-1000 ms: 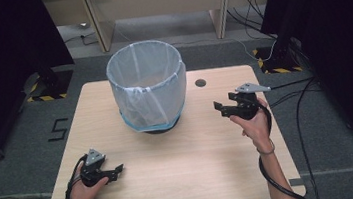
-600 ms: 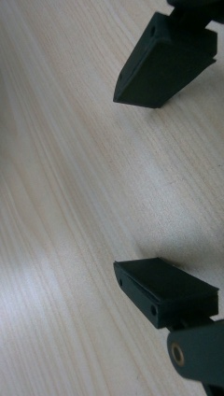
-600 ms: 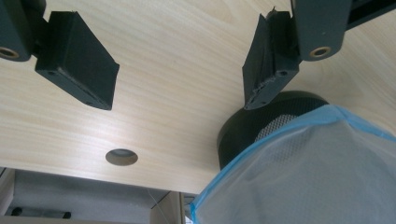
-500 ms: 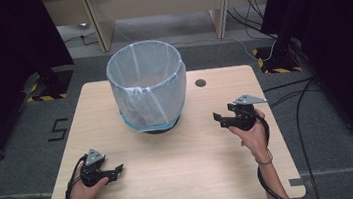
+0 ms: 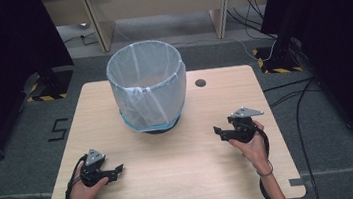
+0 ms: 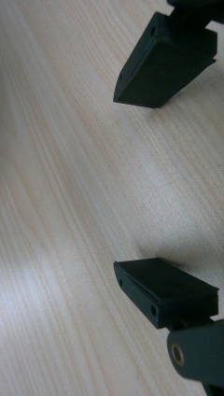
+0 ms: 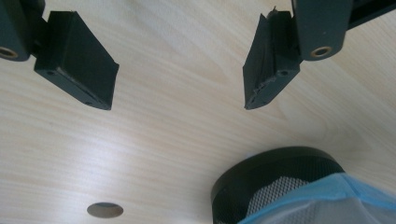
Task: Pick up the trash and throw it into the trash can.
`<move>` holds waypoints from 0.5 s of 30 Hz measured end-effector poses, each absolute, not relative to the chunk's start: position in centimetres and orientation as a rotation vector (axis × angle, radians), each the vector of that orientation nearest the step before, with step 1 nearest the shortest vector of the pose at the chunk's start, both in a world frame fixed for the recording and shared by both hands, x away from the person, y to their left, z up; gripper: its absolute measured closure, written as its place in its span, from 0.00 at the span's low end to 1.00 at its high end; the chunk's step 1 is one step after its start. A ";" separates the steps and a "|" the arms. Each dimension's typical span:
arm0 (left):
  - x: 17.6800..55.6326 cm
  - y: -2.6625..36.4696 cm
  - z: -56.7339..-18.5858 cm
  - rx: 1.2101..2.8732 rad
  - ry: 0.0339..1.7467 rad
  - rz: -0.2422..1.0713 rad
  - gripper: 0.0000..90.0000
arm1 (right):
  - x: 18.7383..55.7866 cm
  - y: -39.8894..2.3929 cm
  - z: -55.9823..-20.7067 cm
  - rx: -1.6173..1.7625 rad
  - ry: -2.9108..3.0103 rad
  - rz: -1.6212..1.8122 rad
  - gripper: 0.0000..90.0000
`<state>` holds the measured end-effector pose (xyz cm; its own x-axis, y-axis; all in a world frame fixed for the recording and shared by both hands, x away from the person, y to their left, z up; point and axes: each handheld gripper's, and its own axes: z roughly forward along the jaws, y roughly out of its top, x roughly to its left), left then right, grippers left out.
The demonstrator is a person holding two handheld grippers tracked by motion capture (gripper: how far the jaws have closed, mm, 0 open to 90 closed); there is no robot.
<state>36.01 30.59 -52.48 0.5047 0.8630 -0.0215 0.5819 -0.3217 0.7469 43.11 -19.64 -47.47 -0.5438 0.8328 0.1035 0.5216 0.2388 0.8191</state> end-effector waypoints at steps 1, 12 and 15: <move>36.0 30.6 -52.5 2.035 1.180 0.503 0.17 | 43.0 -19.7 -47.6 1.249 2.165 1.212 0.29; 36.0 30.6 -52.5 2.035 1.180 0.502 0.17 | 41.8 -20.1 -49.4 1.269 2.206 1.166 0.28; 36.0 30.6 -52.5 2.035 1.180 0.501 0.17 | 41.5 -20.3 -49.8 1.280 2.215 1.144 0.28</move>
